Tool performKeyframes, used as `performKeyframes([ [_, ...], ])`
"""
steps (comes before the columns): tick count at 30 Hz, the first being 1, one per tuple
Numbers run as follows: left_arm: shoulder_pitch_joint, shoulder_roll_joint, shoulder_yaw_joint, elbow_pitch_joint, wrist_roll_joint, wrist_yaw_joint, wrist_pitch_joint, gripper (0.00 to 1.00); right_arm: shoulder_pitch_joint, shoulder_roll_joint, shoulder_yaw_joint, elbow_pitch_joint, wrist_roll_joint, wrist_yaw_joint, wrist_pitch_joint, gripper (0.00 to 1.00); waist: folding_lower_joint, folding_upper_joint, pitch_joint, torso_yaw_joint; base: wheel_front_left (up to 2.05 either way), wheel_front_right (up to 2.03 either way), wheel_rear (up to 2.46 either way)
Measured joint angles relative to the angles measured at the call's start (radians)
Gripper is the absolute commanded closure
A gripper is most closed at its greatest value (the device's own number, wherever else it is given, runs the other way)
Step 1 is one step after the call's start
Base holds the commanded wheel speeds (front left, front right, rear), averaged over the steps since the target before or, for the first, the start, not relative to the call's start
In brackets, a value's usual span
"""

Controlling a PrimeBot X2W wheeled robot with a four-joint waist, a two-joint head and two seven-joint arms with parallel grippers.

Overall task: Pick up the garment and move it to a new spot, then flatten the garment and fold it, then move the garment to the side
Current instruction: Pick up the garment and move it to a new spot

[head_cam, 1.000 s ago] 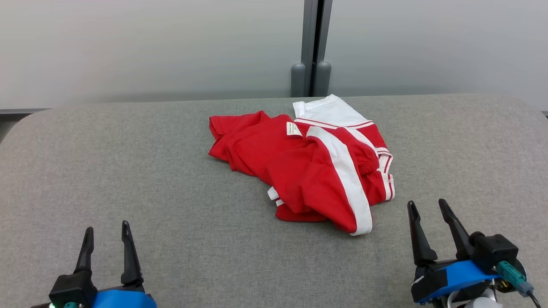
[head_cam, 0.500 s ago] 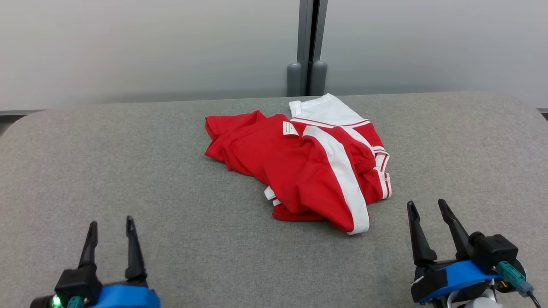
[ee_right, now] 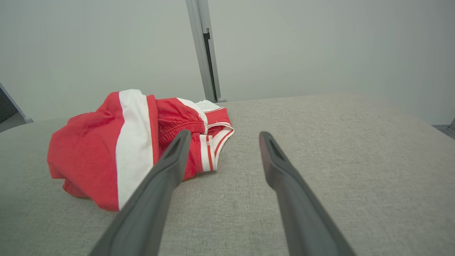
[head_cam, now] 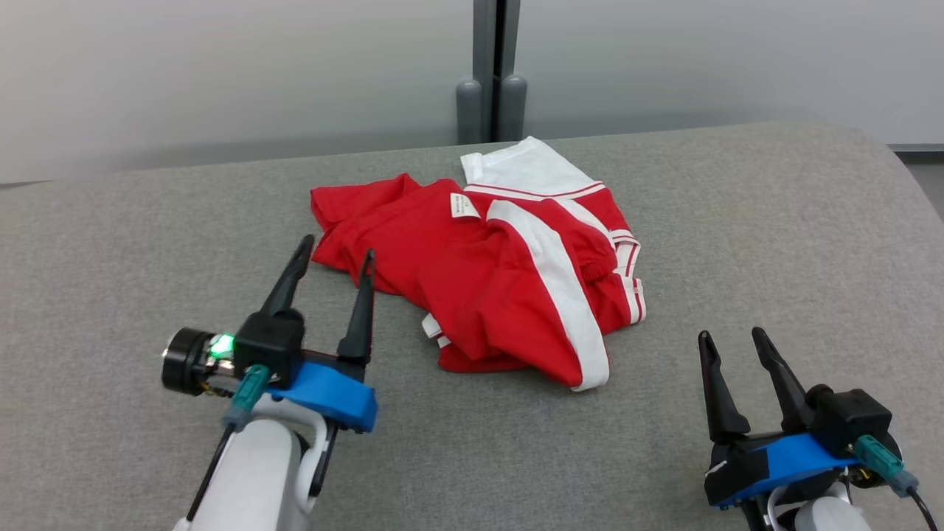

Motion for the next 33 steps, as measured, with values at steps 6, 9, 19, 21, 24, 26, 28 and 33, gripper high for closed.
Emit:
performKeyframes([
  [6,-0.085,-0.005,-0.109,0.054,0.005,-0.012,0.086,0.00,-0.008,0.000,-0.004,-0.002,0.002,0.000,0.000,0.00,0.0000,0.0001,0.023,-0.038,0.00,0.00,0.00],
  [9,-0.106,-0.007,-0.169,0.081,-0.012,-0.015,0.160,0.00,-0.014,0.000,-0.008,-0.003,0.008,0.000,0.000,0.00,0.0000,0.0001,0.037,-0.060,0.00,0.00,0.00],
  [19,-0.094,0.007,-0.267,0.079,-0.068,-0.020,0.393,0.00,-0.021,0.000,-0.015,-0.012,0.022,0.000,0.000,0.00,-0.0001,0.0000,0.065,-0.104,0.00,0.00,0.00],
  [21,-0.086,0.024,-0.272,0.072,-0.067,-0.019,0.428,0.00,-0.021,0.000,-0.015,-0.012,0.026,0.000,0.000,0.00,-0.0001,0.0001,0.068,-0.108,0.00,0.00,0.00],
  [24,-0.072,0.032,-0.272,0.041,-0.069,-0.012,0.448,0.00,-0.023,0.000,-0.016,-0.013,0.027,0.000,0.000,0.00,-0.0001,0.0000,0.070,-0.109,0.00,0.00,0.00],
  [26,-0.063,0.033,-0.272,0.018,-0.072,-0.006,0.457,0.00,-0.026,0.000,-0.017,-0.014,0.027,0.000,0.000,0.00,-0.0001,-0.0001,0.070,-0.109,0.00,0.00,0.00],
  [28,-0.049,0.037,-0.272,0.009,-0.079,-0.006,0.471,0.00,-0.026,0.000,-0.017,-0.013,0.027,0.000,0.000,0.00,-0.0001,-0.0002,0.069,-0.107,0.00,0.00,0.00],
  [33,-0.034,0.052,-0.279,0.003,-0.081,0.002,0.471,0.96,-0.029,0.000,-0.013,-0.008,0.027,0.000,0.000,0.00,-0.0001,-0.0002,0.060,-0.107,0.00,0.00,0.00],
])
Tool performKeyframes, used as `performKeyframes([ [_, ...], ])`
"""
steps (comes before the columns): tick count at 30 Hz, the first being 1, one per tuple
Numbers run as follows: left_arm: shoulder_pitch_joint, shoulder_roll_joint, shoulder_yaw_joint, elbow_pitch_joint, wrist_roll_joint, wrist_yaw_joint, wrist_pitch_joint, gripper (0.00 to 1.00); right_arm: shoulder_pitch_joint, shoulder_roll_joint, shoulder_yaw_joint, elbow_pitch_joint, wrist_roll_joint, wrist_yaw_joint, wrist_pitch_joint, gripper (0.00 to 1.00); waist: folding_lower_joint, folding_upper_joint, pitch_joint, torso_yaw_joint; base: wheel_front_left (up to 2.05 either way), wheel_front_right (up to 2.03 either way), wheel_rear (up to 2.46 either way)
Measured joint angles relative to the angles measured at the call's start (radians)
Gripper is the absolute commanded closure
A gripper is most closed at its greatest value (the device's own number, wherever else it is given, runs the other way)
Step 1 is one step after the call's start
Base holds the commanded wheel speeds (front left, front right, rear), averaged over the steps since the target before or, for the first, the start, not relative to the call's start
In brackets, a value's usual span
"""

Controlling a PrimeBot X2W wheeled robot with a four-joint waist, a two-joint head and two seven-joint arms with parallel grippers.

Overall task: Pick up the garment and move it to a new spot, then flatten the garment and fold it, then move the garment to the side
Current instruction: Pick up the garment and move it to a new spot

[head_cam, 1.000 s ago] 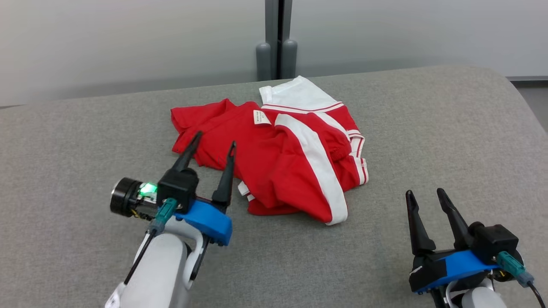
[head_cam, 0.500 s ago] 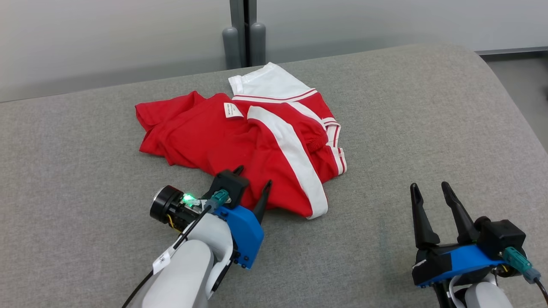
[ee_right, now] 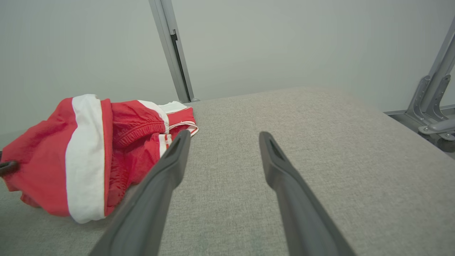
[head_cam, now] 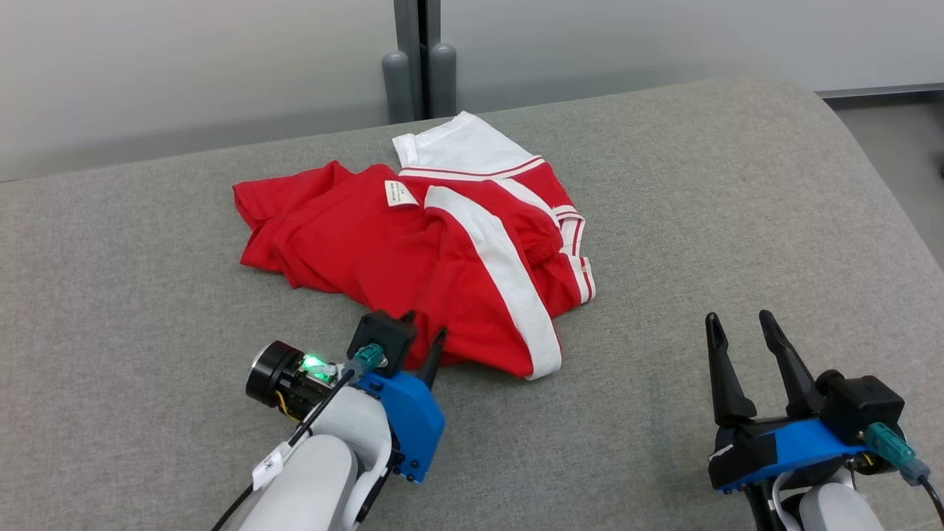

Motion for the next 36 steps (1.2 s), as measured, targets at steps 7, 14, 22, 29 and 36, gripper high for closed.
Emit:
performKeyframes([
  [7,-0.002,-0.012,-0.007,0.049,-0.020,0.001,-0.029,1.00,0.000,0.000,0.004,0.002,-0.007,0.000,0.000,0.00,0.0000,0.0000,-0.008,-0.002,0.00,0.00,0.00],
  [14,-0.073,-0.028,-0.024,0.029,-0.019,0.000,-0.122,1.00,0.000,0.000,0.002,0.004,-0.009,0.000,0.000,0.00,0.0000,0.0000,-0.021,-0.005,0.00,0.00,0.00],
  [22,-0.293,-0.045,-0.067,-0.075,-0.028,-0.014,-0.160,1.00,0.002,0.000,0.014,0.007,-0.001,0.000,0.000,0.00,-0.0001,0.0000,-0.044,-0.015,0.00,0.00,0.00],
  [29,-0.558,-0.053,-0.087,-0.147,-0.049,-0.018,-0.172,1.00,0.005,-0.001,0.011,0.008,0.014,0.000,0.000,0.00,0.0000,0.0000,-0.038,-0.046,0.00,0.00,0.00],
  [36,-0.645,-0.055,-0.079,-0.149,-0.082,-0.018,-0.192,1.00,0.006,0.000,0.003,0.006,0.020,0.000,0.000,0.00,0.0000,0.0000,-0.020,-0.055,0.00,0.00,0.00],
])
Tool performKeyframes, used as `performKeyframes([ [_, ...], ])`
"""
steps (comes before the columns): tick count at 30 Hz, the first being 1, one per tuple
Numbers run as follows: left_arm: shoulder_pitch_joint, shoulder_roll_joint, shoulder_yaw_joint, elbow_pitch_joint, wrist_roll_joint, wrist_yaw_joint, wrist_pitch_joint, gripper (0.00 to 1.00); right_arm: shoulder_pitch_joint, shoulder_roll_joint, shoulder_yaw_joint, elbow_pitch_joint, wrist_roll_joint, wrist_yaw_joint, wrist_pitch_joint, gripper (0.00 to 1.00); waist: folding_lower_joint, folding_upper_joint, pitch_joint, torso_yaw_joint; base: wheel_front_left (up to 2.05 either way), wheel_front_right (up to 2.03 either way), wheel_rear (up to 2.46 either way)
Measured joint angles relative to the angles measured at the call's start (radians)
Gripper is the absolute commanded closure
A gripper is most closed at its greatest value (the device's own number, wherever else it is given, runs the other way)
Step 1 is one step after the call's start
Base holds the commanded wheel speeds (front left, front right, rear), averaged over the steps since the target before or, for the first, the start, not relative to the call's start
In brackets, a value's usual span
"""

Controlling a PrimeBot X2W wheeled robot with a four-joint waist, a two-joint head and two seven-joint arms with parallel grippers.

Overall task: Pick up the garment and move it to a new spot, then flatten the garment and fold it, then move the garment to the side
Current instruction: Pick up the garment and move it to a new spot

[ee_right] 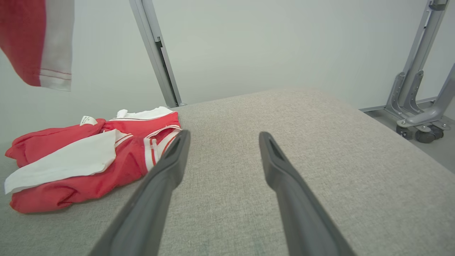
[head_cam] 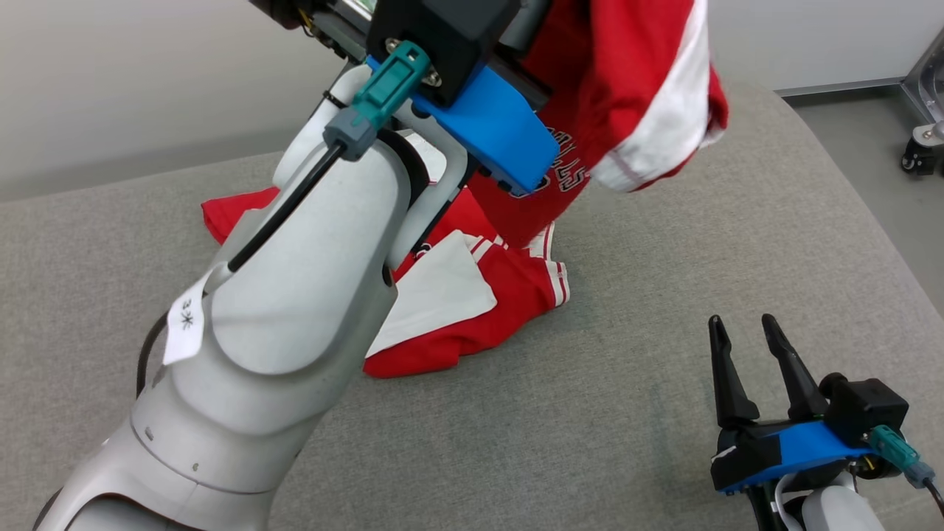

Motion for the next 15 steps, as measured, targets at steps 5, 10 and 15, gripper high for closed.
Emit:
performKeyframes([
  [5,0.021,0.008,-0.001,0.017,-0.008,0.006,-0.017,1.00,-0.001,-0.001,-0.007,-0.009,-0.002,0.000,0.000,0.00,0.0001,0.0000,0.000,0.028,0.00,0.00,0.00],
  [10,0.088,0.045,0.022,0.010,-0.025,0.028,-0.034,1.00,-0.004,0.000,0.004,-0.030,-0.010,0.000,0.000,0.00,0.0000,0.0000,0.001,0.076,0.00,0.00,0.00],
  [15,0.171,0.117,0.075,-0.012,-0.041,0.064,-0.049,1.00,-0.007,0.000,0.006,-0.050,-0.020,0.000,0.000,0.00,0.0000,0.0000,0.005,0.146,0.00,0.00,0.00],
])
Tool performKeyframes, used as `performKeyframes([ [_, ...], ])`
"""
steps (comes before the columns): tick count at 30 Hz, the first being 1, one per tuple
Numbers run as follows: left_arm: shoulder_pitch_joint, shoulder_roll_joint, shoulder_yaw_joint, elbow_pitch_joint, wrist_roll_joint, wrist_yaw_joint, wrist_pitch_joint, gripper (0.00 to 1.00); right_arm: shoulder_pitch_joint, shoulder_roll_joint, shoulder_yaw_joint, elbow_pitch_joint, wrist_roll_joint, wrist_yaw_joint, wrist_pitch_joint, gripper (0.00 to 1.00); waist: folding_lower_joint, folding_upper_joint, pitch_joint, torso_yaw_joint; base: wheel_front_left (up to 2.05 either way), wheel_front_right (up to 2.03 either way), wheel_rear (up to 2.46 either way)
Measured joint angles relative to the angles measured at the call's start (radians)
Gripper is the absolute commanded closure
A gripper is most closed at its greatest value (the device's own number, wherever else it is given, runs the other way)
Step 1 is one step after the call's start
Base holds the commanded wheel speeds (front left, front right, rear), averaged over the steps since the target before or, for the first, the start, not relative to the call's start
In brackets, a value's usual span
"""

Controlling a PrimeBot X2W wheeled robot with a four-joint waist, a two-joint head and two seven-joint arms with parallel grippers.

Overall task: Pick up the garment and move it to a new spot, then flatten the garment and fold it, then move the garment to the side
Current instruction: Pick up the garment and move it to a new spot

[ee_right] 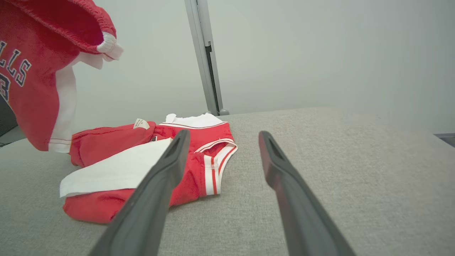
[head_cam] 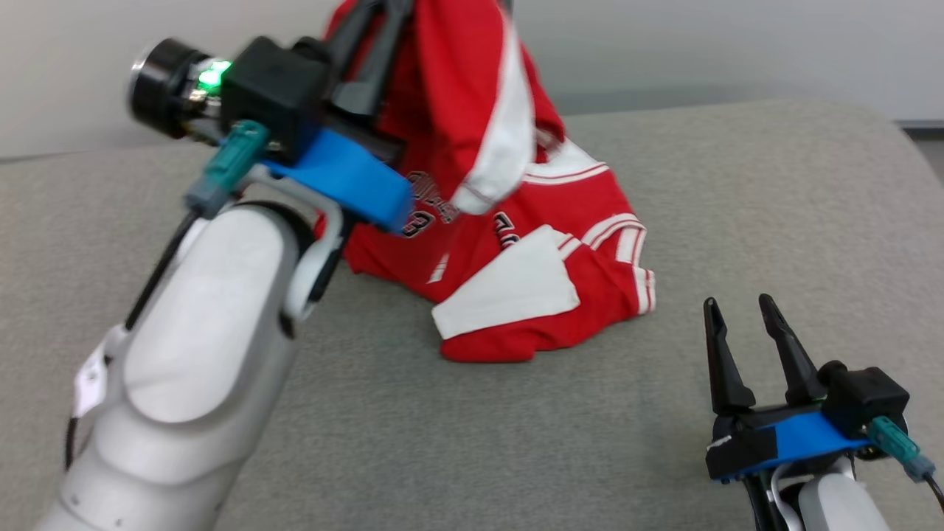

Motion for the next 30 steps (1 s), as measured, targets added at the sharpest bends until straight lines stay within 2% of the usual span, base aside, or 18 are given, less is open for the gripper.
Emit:
performKeyframes([
  [15,0.311,0.194,0.257,-0.105,-0.099,0.145,-0.079,1.00,-0.020,0.000,0.031,-0.065,-0.047,0.000,0.000,0.00,0.0001,0.0000,0.001,0.259,0.00,0.00,0.00],
  [25,0.445,0.231,0.322,-0.139,-0.138,0.172,-0.105,1.00,-0.009,-0.001,0.034,-0.072,-0.083,0.000,0.000,0.00,0.0000,0.0000,-0.014,0.448,0.00,0.00,0.00],
  [30,0.471,0.235,0.328,-0.143,-0.146,0.176,-0.108,1.00,0.001,-0.005,0.038,-0.067,-0.088,0.000,0.000,0.00,0.0000,0.0000,-0.009,0.510,0.00,0.00,0.00],
])
